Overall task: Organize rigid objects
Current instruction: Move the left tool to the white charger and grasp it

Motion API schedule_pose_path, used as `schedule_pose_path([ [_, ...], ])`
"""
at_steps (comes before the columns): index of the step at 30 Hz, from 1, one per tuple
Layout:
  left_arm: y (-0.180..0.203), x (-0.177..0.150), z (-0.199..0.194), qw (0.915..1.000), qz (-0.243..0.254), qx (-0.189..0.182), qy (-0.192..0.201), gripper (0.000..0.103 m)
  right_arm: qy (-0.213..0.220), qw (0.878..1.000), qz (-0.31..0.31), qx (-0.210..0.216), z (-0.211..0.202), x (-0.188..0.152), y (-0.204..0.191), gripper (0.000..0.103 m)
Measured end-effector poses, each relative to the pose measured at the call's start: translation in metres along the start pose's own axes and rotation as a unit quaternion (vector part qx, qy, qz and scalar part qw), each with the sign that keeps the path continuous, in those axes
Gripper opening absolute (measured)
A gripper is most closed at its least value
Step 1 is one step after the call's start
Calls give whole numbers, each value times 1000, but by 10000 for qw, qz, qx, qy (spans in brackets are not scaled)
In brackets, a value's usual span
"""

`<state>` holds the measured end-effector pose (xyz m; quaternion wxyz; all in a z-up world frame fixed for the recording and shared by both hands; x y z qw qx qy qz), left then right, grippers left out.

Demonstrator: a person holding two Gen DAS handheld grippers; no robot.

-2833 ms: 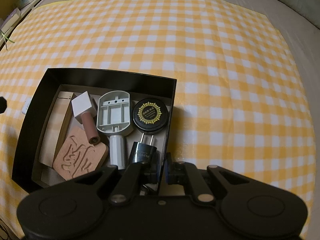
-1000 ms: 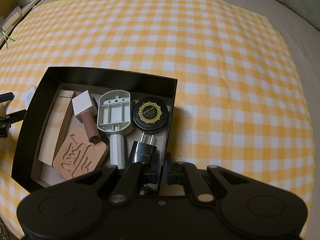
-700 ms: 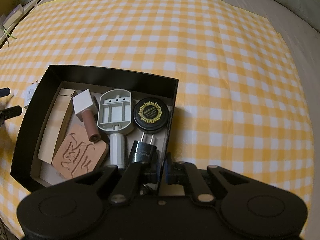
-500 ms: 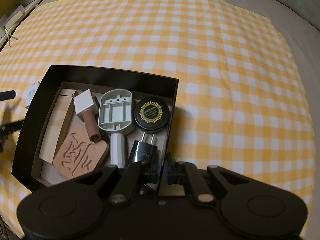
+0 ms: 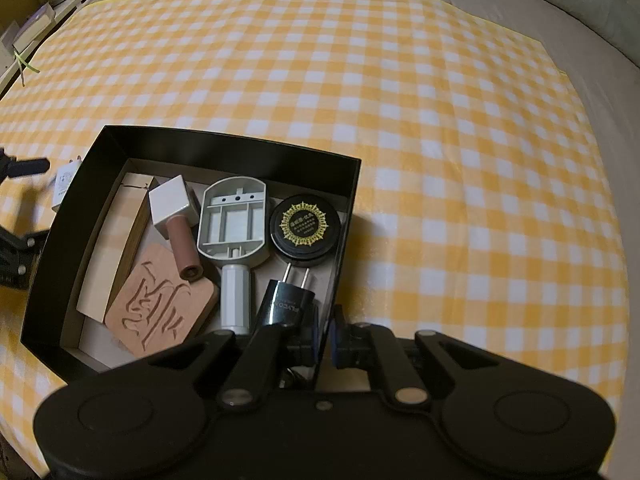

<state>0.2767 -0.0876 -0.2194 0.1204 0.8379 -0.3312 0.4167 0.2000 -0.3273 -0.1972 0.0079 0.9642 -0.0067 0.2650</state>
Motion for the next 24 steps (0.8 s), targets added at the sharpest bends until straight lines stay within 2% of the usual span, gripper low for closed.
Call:
schedule_pose_path([
  [7,1,12,11,9991,153,-358,188,101,-2,10000,16,57,0,0,0,6],
  [10,5,9,21,9985,381,-389,22,93,-4,10000,4,55,-1,1,1,7],
  [12,5,4,27,9977,549,-372,-138,91,-2,10000,-22,60,0,2,1,7],
  [14,2,4,27,9979,397,-483,-150,82,0,10000,-29,80,0,2,2,7],
  [17,-1,3,23,9977,282,-568,-251,82,7,9999,-22,124,1,1,1,7],
  [22,6,-3,13,9951,400,-774,-457,82,10,9999,-21,128,1,1,2,7],
  [24,6,-2,11,9951,433,-751,-485,82,12,9999,-37,114,1,1,2,7],
])
Point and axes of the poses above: each gripper's, at about its wrist camera, not at the fingertips, and z roughly the way its jaws point, y to its right, x to its top, the point moved 9 cm from there along z, roughly the way its jaws point, and after that the axes turned 12 degrees about y, right-handed, at the moved point
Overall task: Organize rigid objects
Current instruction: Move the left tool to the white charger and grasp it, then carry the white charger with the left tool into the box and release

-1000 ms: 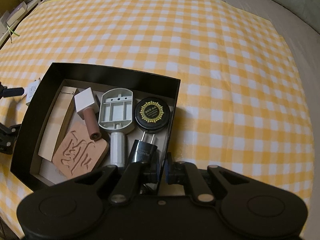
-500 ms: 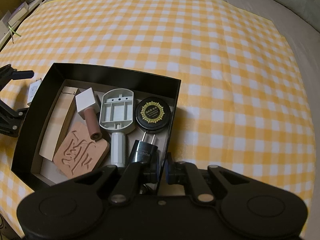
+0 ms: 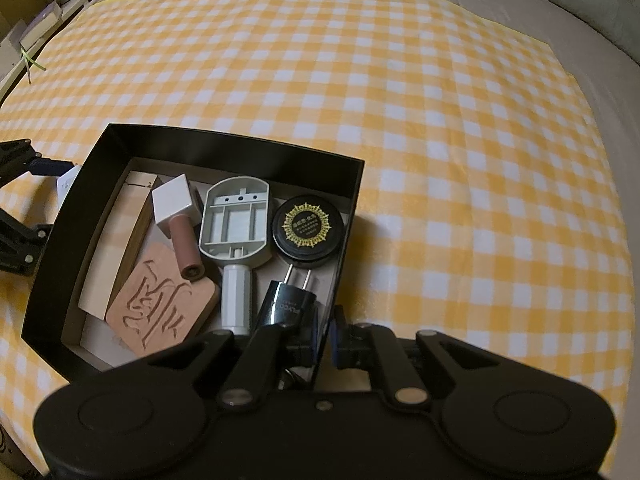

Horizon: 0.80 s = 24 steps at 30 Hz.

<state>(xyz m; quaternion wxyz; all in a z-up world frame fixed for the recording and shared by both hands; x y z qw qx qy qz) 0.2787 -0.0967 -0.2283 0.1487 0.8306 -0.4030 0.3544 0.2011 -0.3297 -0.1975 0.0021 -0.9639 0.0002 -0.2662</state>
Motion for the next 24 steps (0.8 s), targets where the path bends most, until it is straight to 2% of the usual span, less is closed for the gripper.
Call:
schedule_pose_path([
  [4,-7,6,4,9994,-197,279,39,82,-2,10000,-6,-14,0,0,-1,7],
  [7,-10,7,9,9992,-237,316,-32,80,-6,10000,-7,-14,0,0,-1,7],
  [10,-8,7,10,9995,-155,275,-45,65,-19,10000,-9,-11,1,0,-1,7],
  [18,-13,5,1,9975,-573,408,-72,65,-100,9999,134,-43,4,0,2,7],
  [24,-22,19,-23,9887,-1269,794,117,65,-132,9997,154,-145,8,2,0,6],
])
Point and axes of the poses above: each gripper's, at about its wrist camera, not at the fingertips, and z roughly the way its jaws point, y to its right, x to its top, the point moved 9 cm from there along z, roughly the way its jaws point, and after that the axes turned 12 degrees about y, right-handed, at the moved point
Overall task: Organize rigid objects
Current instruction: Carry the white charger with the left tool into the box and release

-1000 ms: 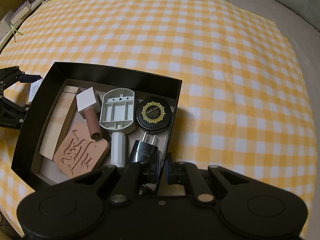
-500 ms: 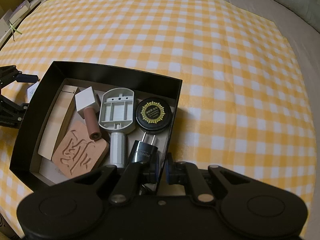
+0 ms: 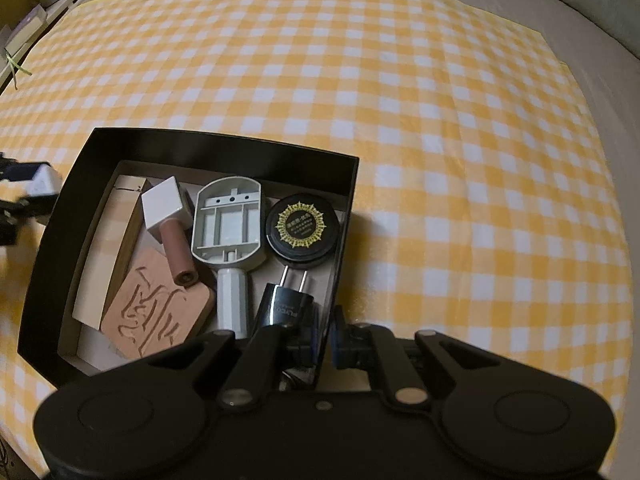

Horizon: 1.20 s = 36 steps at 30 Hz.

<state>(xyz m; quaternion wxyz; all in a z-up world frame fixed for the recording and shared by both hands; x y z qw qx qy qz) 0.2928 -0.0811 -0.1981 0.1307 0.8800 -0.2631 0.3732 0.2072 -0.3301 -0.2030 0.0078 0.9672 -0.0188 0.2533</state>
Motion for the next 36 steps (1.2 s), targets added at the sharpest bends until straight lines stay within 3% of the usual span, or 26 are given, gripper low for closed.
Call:
schedule_pose_path([
  [3,6,16,-22,9995,-205,66,240,65,-4,10000,9,-9,1,1,-1,6],
  [9,29,38,-56,9926,-1127,-71,452,65,0,10000,28,-41,3,1,-1,6],
  [14,66,40,-61,9832,-1752,-440,257,65,-2,10000,49,-40,2,1,0,6],
  [23,128,26,-40,9840,-1692,-538,-122,65,-11,10000,79,-45,3,1,0,6],
  [28,135,22,-18,9812,-1826,-515,-343,65,-8,10000,52,-61,2,1,1,6],
  [36,124,30,0,9911,-1311,-33,-234,65,-12,9999,111,-4,2,0,2,6],
])
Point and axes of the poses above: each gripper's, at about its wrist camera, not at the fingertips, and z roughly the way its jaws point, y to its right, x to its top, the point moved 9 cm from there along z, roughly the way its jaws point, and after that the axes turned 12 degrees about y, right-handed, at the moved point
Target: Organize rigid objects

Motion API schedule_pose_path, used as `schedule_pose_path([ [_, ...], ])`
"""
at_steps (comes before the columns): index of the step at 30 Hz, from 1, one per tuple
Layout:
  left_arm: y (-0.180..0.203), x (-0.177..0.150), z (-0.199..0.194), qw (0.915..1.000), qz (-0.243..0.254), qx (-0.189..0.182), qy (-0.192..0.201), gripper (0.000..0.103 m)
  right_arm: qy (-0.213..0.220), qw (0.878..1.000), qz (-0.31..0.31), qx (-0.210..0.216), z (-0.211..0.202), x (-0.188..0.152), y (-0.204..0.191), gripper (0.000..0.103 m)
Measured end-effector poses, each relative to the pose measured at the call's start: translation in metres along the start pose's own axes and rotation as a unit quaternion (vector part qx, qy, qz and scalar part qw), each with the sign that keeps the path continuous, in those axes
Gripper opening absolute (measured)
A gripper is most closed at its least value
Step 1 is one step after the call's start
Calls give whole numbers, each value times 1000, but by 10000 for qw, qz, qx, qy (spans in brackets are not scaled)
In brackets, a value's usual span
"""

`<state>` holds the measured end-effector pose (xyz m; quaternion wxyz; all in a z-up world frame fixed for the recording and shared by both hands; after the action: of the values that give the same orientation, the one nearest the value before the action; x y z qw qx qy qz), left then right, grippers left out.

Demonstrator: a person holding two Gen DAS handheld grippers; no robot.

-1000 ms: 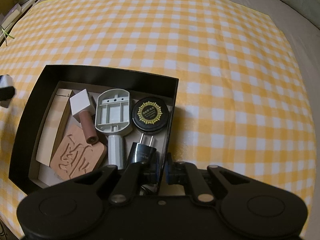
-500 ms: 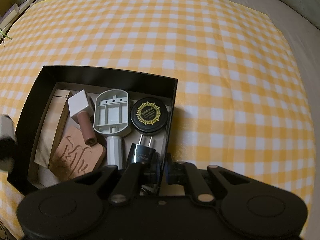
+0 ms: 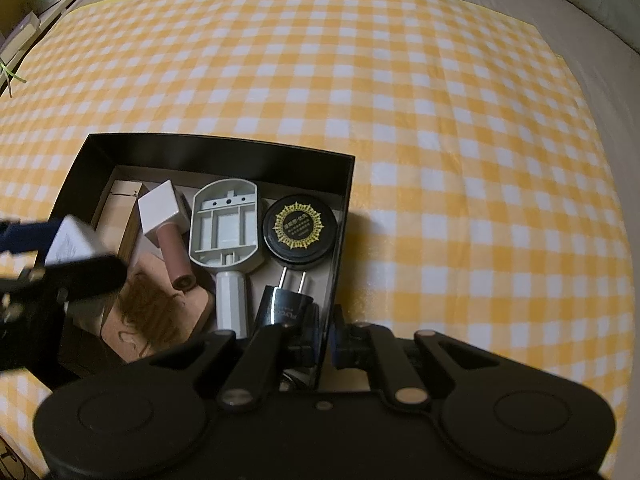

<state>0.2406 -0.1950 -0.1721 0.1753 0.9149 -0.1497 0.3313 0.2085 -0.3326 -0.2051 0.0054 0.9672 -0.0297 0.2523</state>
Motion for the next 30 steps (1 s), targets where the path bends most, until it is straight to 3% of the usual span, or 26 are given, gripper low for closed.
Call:
schedule_pose_path([
  [3,-7,-1,5,9999,58,73,-100,72,-1,10000,-11,-9,0,0,0,6],
  [5,-8,-2,5,9998,38,-89,-175,83,-4,10000,8,9,-1,0,0,6],
  [8,-5,-2,1,9995,-47,-253,-187,88,-10,10000,6,1,-1,1,1,6],
  [20,6,-5,-13,9994,83,-274,-186,98,-31,10000,0,-27,0,0,-1,6],
  [30,6,3,-46,9993,209,-253,179,101,-64,9999,14,-102,6,-2,-1,6],
])
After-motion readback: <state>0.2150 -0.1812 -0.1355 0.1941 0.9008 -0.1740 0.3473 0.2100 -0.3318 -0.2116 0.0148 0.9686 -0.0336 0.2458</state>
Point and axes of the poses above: each gripper's, at about its wrist camera, not at the fingertips, and z roughly the way its jaws point, y to its right, x to its top, the point moved 9 cm from there along z, roughly the way its jaws point, and after that the axes turned 12 degrees about y, right-handed, at the moved point
